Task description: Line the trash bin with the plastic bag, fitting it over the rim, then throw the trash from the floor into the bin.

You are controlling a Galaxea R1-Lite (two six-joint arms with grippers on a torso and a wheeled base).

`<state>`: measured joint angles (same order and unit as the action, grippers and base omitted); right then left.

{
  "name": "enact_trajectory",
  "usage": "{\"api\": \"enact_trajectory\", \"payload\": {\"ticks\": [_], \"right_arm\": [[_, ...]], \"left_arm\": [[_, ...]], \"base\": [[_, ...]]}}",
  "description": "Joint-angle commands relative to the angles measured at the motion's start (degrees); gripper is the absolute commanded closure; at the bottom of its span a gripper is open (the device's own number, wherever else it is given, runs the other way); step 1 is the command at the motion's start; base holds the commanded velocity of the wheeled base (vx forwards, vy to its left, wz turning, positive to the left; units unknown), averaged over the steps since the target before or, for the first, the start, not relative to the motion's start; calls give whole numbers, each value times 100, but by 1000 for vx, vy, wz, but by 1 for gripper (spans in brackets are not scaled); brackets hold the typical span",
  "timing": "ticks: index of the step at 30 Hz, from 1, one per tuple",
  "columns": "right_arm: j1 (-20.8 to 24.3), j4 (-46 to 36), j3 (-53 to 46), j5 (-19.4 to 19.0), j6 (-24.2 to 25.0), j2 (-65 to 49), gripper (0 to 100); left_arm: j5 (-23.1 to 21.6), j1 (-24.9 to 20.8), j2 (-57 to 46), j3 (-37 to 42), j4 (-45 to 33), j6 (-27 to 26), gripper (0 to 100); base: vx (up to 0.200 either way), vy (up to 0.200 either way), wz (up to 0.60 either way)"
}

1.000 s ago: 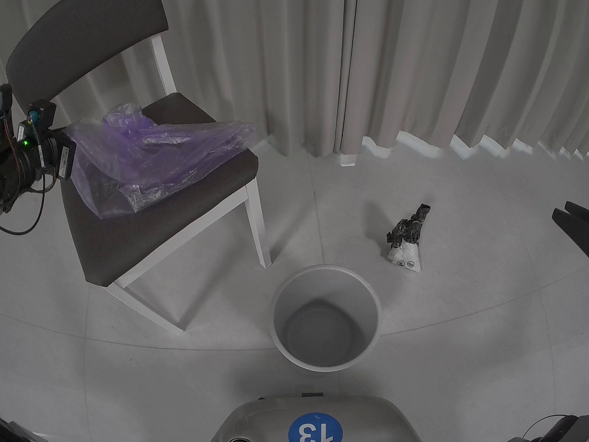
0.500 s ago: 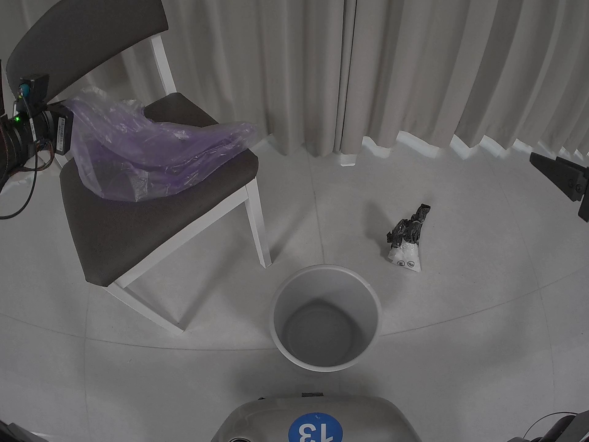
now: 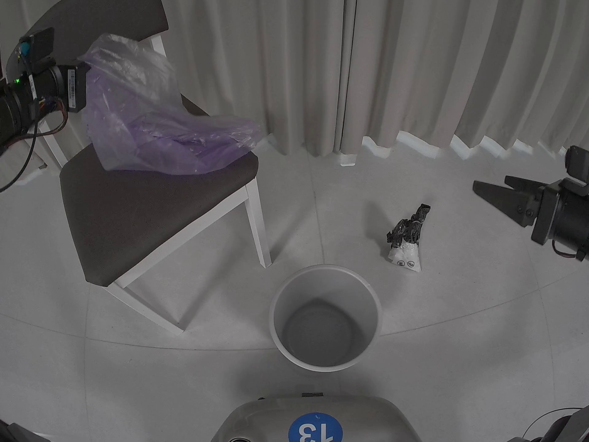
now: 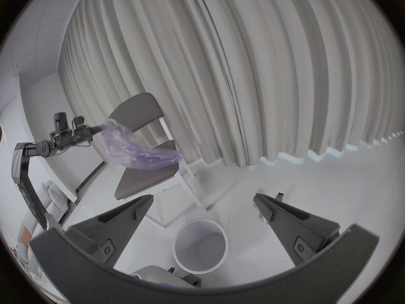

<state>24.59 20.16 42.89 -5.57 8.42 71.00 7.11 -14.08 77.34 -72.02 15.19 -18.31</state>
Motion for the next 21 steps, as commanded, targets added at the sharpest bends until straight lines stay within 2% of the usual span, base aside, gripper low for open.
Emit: {"api": "enact_trajectory", "payload": {"ticks": [1,6,8,14,21], "right_arm": [[239,58,-184,126,1,248,0],[266,67,-263,179,1,248,0],[266,67,-272,179,19,204,0],[231,67,-228,197,63,125,0],[116,58,-263,197,72,-139,0]], "left_arm": [[-8,-271,-34,-145,10,38,100],[-8,-482,-70,-251,2,56,100],[-43,-710,-78,-356,2,56,100],[-473,-1273,-166,-497,-25,187,100],[-561,-1703,-351,-998,-983,196,100]], "base": [[0,0,0],[0,0,0],[0,0,0],[0,0,0],[0,0,0]]}}
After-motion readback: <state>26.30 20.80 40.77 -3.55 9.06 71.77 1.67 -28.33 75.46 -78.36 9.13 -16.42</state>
